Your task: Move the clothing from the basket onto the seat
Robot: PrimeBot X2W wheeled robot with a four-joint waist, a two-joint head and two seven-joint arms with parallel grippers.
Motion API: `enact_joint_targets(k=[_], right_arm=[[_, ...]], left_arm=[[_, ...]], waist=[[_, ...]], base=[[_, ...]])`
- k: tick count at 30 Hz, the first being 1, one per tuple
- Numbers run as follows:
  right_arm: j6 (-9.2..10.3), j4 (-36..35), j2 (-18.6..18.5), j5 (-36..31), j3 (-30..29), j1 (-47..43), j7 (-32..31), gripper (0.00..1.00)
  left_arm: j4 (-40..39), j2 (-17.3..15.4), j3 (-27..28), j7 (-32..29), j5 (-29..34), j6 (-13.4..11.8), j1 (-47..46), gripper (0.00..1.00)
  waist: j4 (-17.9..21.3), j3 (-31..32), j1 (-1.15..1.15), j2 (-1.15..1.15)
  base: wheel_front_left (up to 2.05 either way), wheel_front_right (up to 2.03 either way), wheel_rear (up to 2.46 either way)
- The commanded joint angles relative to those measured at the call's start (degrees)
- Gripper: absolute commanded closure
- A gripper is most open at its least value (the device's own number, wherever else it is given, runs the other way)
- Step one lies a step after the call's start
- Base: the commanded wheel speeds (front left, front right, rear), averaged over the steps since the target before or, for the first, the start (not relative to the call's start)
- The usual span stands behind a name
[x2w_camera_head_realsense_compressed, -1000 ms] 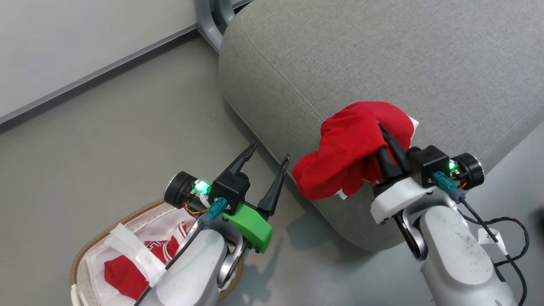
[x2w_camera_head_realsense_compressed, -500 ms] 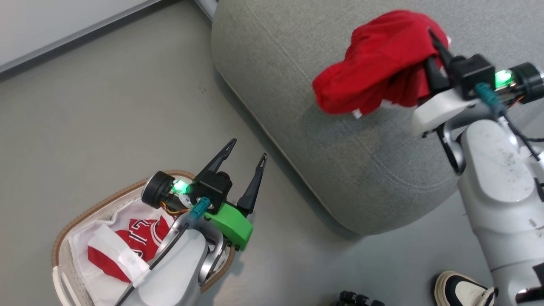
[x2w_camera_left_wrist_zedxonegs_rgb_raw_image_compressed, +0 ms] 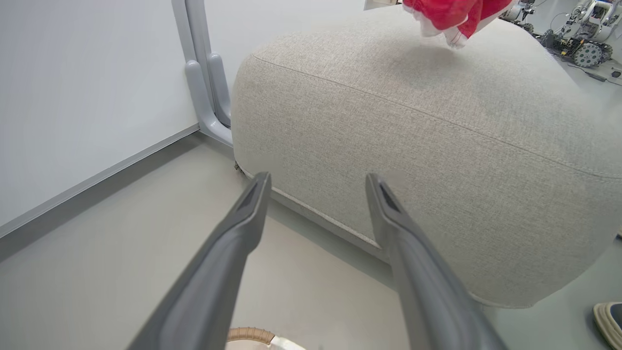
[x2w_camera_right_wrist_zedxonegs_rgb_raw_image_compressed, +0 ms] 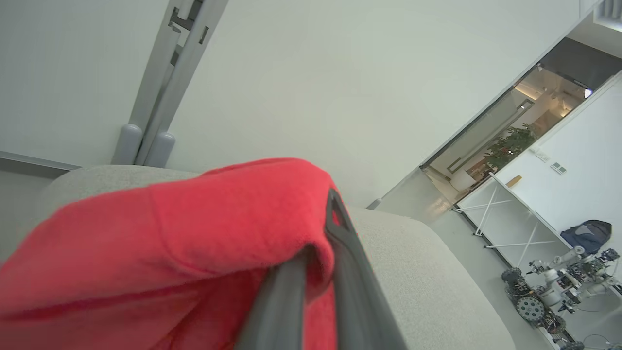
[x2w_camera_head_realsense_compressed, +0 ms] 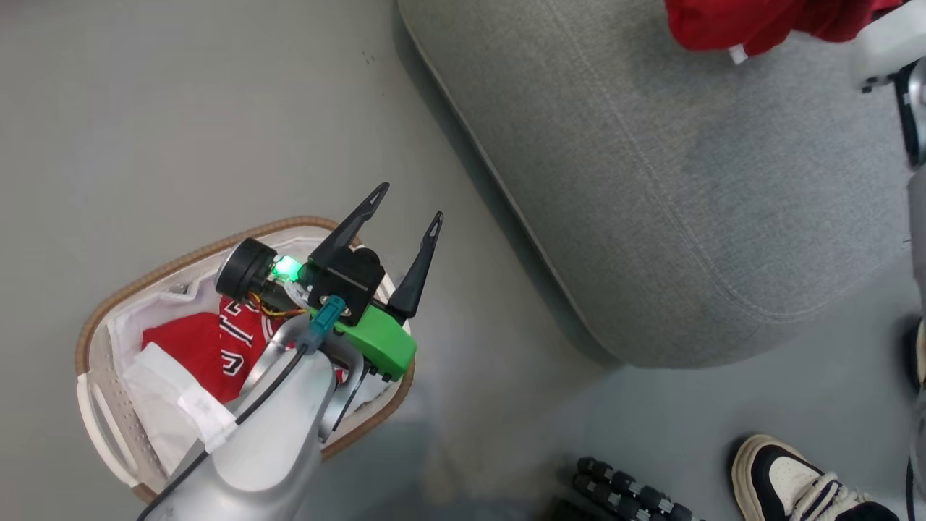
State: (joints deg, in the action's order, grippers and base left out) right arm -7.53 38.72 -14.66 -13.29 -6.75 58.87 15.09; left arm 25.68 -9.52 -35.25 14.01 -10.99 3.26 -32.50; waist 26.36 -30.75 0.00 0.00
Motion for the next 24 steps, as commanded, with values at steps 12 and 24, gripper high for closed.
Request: enact_joint_targets(k=[12, 24], right_arm=[[0.08, 3.2, -0.6, -7.9, -14.9, 4.1, 0.1, 1.0], [0.08, 4.4, 5.3, -7.6, -21.7, -4.6, 0.1, 0.0]], left_arm=[[-1.5, -1.4, -0.6, -0.4, 0.4, -0.2, -3.3, 0.0], [-0.3, -3.0, -0.2, -0.4, -0.5, -0.9, -2.7, 0.0]], waist=[[-6.5, -10.1, 0.0, 0.0], [-5.7, -10.1, 0.0, 0.0]], base=[[0.0, 0.0, 0.0], [0.0, 0.0, 0.0]])
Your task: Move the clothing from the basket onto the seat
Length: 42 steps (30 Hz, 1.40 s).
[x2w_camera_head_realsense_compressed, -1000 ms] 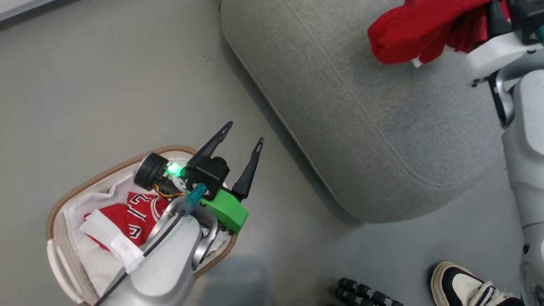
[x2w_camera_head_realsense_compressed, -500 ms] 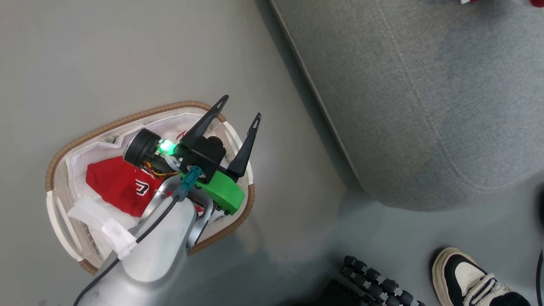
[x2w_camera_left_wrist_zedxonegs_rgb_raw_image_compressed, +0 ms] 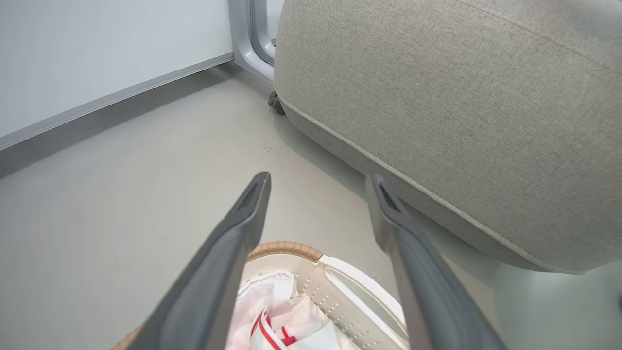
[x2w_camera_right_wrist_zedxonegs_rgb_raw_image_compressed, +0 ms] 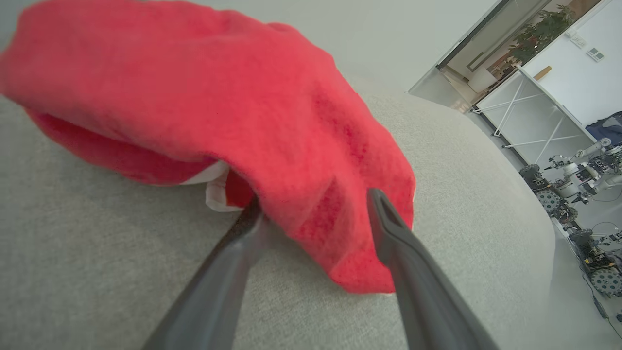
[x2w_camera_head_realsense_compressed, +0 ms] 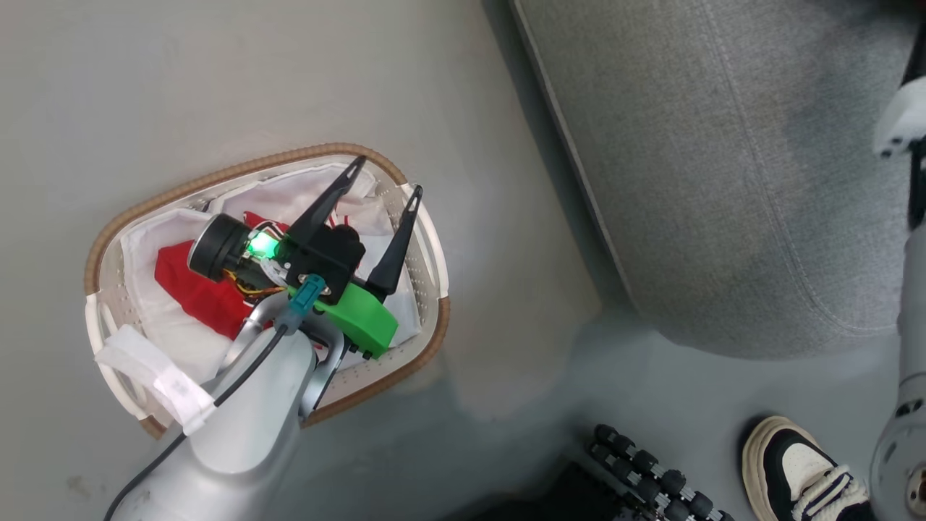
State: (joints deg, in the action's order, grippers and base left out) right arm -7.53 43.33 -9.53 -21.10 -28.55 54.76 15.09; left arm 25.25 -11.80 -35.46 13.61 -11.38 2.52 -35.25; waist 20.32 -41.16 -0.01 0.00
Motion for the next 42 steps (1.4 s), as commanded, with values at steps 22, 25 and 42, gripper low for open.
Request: enact_joint_targets(k=[22, 25, 42], right_arm=[[0.08, -11.8, 2.6, 13.5, 14.9, -16.5, 0.1, 0.0], [0.08, -12.9, 2.6, 15.0, 18.1, -17.8, 0.1, 0.0], [0.08, -16.3, 3.7, 20.4, 28.9, -22.9, 0.1, 0.0]], left_arm=[[1.3, -0.9, 3.9, 1.6, -2.1, -3.2, 5.0, 0.0], [-0.7, -0.2, 7.0, 1.6, -3.1, -4.3, 6.0, 0.0], [-1.4, 4.0, 19.6, 1.5, -1.2, -4.2, 14.0, 0.0]], waist=[[-1.0, 11.2, 0.01, 0.0], [-2.6, 12.8, 0.01, 0.0], [-12.5, 20.2, 0.01, 0.0]], base=[[0.0, 0.0, 0.0], [0.0, 0.0, 0.0], [0.0, 0.0, 0.0]])
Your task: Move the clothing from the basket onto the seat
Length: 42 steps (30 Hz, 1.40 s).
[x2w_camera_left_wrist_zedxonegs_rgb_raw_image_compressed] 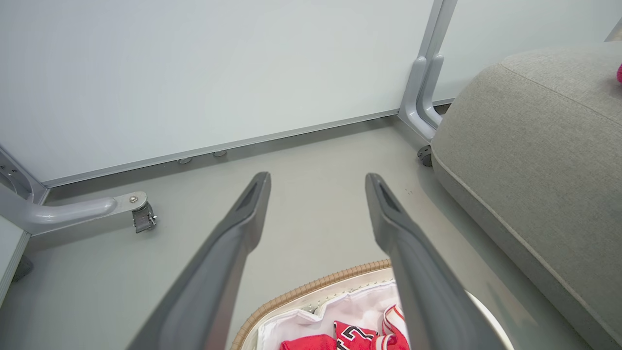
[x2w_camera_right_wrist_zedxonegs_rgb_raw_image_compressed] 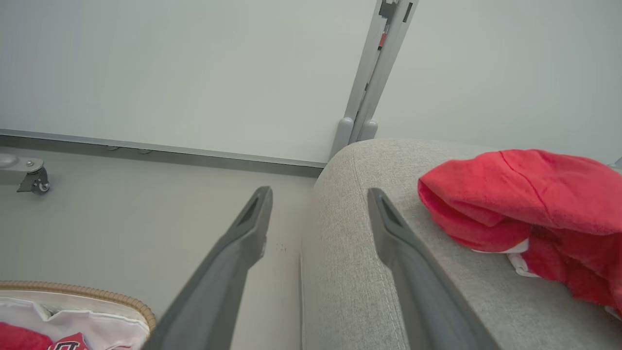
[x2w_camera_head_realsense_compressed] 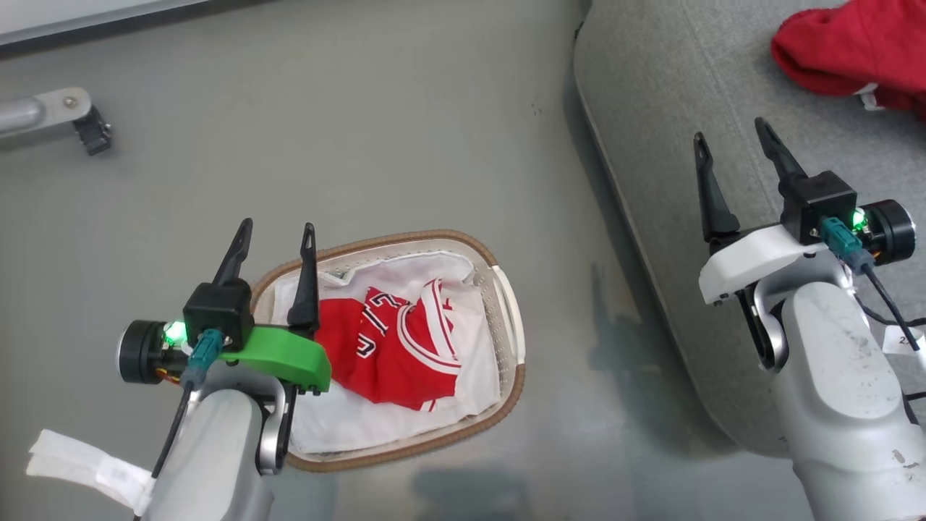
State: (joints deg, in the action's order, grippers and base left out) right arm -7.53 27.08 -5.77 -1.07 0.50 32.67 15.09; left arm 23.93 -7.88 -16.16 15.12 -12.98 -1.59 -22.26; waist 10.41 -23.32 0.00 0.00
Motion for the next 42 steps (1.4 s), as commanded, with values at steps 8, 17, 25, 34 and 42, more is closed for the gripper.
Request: enact_joint_targets(k=[8, 17, 25, 34, 42], right_arm=[[0.08, 0.3, 0.7, 1.2, 1.2, -4.1, 0.1, 0.0], [0.08, 0.4, 1.7, 2.0, 2.0, -7.5, 0.1, 0.0], [0.08, 0.2, 2.2, 2.7, 1.9, -11.8, 0.1, 0.0], [0.08, -0.8, 2.7, 3.8, 3.2, -16.6, 0.1, 0.0], [0.08, -1.9, 2.7, 4.7, 4.0, -20.9, 0.1, 0.0]], left_arm=[[-0.2, 2.1, 6.4, 0.0, 2.0, 1.0, 5.3, 0.0], [-0.7, 3.9, 11.1, 0.0, 4.3, 1.6, 9.6, 0.0], [-0.9, 4.6, 13.4, 0.0, 5.1, 3.6, 14.2, 0.0], [-1.4, 4.9, 14.9, 0.0, 5.7, 4.0, 19.3, 0.0], [-2.7, 4.9, 14.7, 0.0, 3.4, 3.2, 23.6, 0.0]], waist=[[-5.9, 5.8, 0.0, 0.0], [-7.7, 9.6, 0.0, 0.0], [-8.4, 12.9, 0.0, 0.0], [-8.5, 17.4, 0.0, 0.0], [-8.2, 20.4, 0.0, 0.0]], base=[[0.0, 0.0, 0.0], [0.0, 0.0, 0.0], [0.0, 0.0, 0.0], [0.0, 0.0, 0.0], [0.0, 0.0, 0.0]])
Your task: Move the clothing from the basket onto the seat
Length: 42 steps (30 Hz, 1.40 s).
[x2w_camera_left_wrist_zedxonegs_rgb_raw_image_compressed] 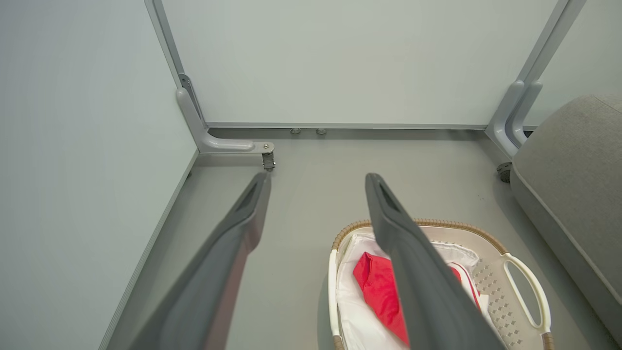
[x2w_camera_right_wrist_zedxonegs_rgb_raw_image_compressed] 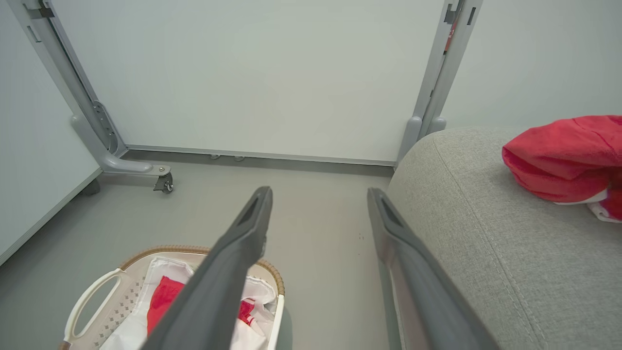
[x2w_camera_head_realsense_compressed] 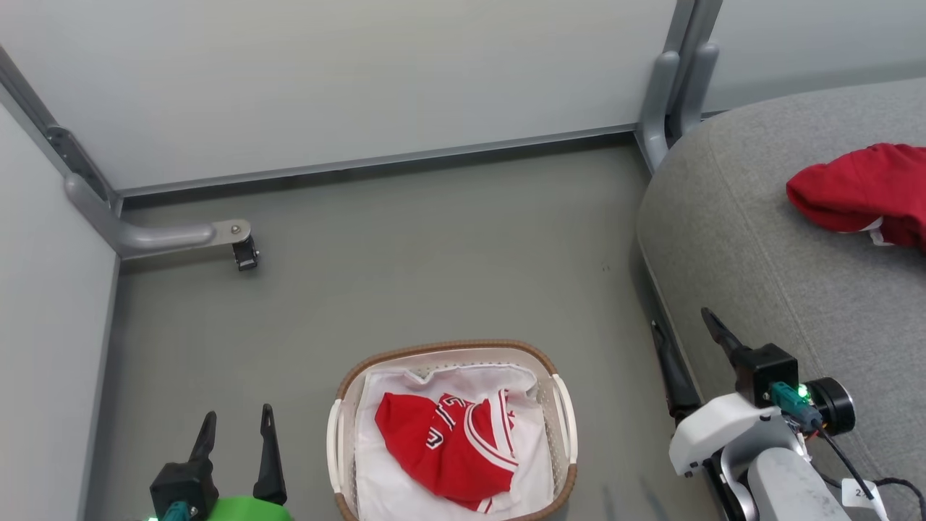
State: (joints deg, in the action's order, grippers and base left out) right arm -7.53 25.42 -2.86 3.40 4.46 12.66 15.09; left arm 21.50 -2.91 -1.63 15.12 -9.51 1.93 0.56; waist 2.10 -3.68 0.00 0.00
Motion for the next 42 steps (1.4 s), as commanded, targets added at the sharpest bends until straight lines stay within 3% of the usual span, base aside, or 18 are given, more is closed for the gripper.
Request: enact_joint_targets(k=[1, 13, 24, 42], right_arm=[[0.08, -0.3, -0.2, 0.3, 0.0, -1.3, 0.1, 0.0], [0.08, -0.1, -0.2, 1.3, -0.1, -4.2, 0.1, 0.0], [0.08, -0.6, -0.2, 1.4, 2.0, -1.8, 0.1, 0.0], [0.08, -6.4, -0.2, 3.5, 5.0, 7.1, 0.1, 0.0]], left_arm=[[-0.4, -0.1, 0.1, 0.0, -0.2, -0.4, 1.2, 0.0], [-1.0, -0.1, -0.7, 0.0, -0.8, -1.0, 4.9, 0.0], [0.5, -0.1, -2.9, 0.0, -1.2, -0.4, 2.6, 0.0], [4.9, -0.1, -7.7, 0.0, -0.1, 0.7, -8.7, 0.0]], waist=[[0.1, 1.0, 0.0, 0.0], [0.4, 2.1, 0.0, 0.0], [1.6, -0.2, 0.0, 0.0], [5.1, -15.0, 0.0, 0.0]], base=[[0.0, 0.0, 0.0], [0.0, 0.0, 0.0], [0.0, 0.0, 0.0], [0.0, 0.0, 0.0]])
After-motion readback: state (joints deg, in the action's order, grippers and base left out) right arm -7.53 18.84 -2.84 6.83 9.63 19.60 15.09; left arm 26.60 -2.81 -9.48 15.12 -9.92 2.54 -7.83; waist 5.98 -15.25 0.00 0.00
